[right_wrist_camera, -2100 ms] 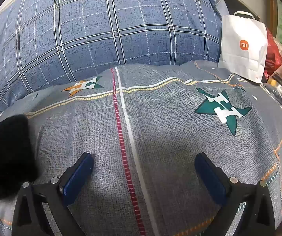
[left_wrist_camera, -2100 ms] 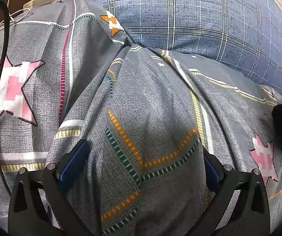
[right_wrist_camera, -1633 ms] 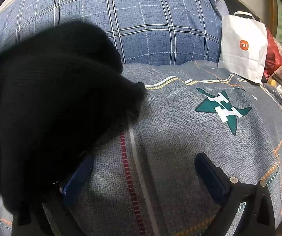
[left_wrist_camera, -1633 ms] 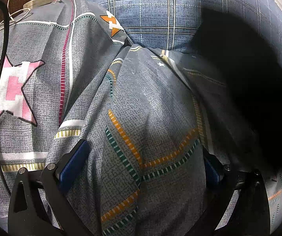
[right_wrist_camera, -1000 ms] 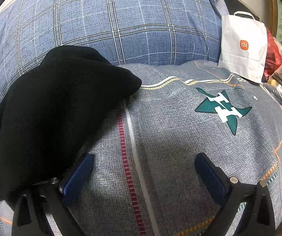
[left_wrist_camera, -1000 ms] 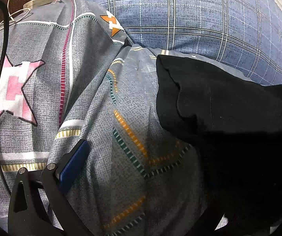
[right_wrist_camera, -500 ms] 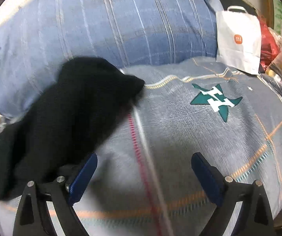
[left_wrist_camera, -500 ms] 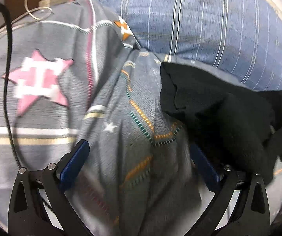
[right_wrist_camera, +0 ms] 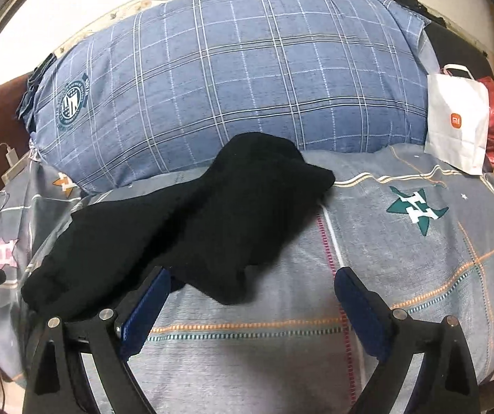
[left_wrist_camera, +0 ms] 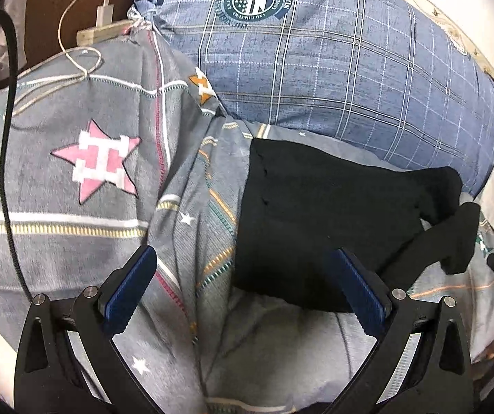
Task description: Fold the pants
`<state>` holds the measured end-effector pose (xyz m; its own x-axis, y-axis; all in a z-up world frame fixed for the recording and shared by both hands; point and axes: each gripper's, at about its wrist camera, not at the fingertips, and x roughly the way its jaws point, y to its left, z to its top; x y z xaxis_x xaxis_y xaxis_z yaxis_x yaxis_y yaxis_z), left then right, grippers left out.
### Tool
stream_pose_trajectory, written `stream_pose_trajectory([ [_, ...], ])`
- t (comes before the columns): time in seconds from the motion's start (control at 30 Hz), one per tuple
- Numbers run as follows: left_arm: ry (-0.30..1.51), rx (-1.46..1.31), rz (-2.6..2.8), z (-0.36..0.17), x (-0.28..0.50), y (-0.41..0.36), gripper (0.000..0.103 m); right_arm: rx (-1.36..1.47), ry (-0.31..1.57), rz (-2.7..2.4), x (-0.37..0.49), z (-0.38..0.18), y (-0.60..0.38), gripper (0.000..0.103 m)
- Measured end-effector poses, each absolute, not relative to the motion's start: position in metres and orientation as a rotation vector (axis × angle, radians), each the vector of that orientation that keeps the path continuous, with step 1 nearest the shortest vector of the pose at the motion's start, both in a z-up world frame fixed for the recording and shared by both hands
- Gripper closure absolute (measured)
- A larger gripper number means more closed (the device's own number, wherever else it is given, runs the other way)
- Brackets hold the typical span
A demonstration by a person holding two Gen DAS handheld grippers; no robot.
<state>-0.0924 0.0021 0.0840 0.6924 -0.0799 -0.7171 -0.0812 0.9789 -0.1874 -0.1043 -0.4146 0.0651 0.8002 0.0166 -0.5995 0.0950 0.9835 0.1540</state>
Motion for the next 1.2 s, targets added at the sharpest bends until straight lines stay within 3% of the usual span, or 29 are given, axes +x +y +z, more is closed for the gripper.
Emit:
stream_pose_trajectory([
  [0.47, 0.881, -0.197, -0.042, 0.051, -0.084, -0.028, 0.001, 0.225, 0.684, -0.103, -0.097, 0.049, -0.436, 0.008],
  [0.83, 0.903, -0.178, -0.041, 0.035, -0.068, -0.041, 0.001, 0.282, 0.617, -0.142, -0.026, 0.103, -0.467, 0.008],
  [1.03, 0.911, -0.164, -0.038, 0.037, -0.067, -0.041, 0.001, 0.143, 0.797, -0.122, 0.039, 0.097, -0.452, 0.011],
  [1.07, 0.91, -0.162, -0.036, 0.038, -0.068, -0.041, 0.001, 0.124, 0.833, -0.134, 0.041, 0.094, -0.451, 0.015],
  [1.2, 0.901, -0.162, -0.024, 0.038, -0.07, -0.034, 0.001, -0.024, 0.94, -0.074, 0.01, 0.072, -0.445, 0.016],
])
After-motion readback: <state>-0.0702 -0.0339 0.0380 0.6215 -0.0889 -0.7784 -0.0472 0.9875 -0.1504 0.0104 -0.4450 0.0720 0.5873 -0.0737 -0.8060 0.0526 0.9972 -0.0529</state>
